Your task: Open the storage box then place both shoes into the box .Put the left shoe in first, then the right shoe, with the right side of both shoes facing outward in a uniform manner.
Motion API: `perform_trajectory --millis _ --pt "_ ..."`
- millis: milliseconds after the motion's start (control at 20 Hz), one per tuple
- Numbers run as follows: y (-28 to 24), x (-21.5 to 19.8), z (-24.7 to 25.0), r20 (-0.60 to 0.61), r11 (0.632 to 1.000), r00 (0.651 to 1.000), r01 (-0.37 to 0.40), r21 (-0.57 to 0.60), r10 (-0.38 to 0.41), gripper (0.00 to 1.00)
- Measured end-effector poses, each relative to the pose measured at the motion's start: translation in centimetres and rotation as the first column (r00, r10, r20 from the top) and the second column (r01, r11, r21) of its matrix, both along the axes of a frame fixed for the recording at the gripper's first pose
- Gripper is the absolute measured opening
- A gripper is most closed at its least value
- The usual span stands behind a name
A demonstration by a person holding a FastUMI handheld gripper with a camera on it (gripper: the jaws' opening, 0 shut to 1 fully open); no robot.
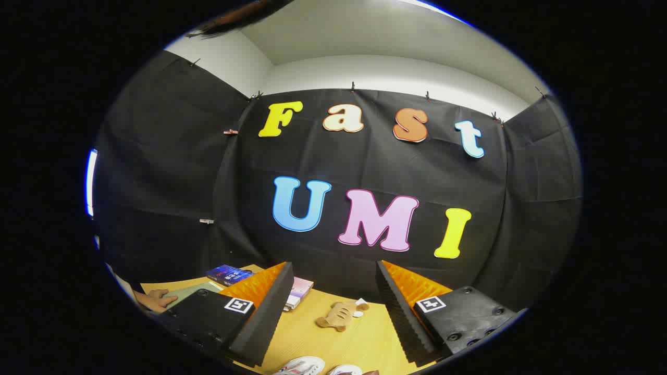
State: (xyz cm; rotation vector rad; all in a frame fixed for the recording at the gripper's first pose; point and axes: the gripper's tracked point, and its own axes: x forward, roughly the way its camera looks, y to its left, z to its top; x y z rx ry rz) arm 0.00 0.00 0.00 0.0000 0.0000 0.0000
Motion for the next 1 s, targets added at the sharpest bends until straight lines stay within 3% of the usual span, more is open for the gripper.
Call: perform_trajectory --millis 550,1000 --pt "5.7 2.3 -2.3 -0.043 0.987 0.988 -0.143 0.065 0.146 0.97" --pt "7.3 4.2 -4.4 -0.100 0.979 0.979 -0.166 0.116 0.177 0.97"
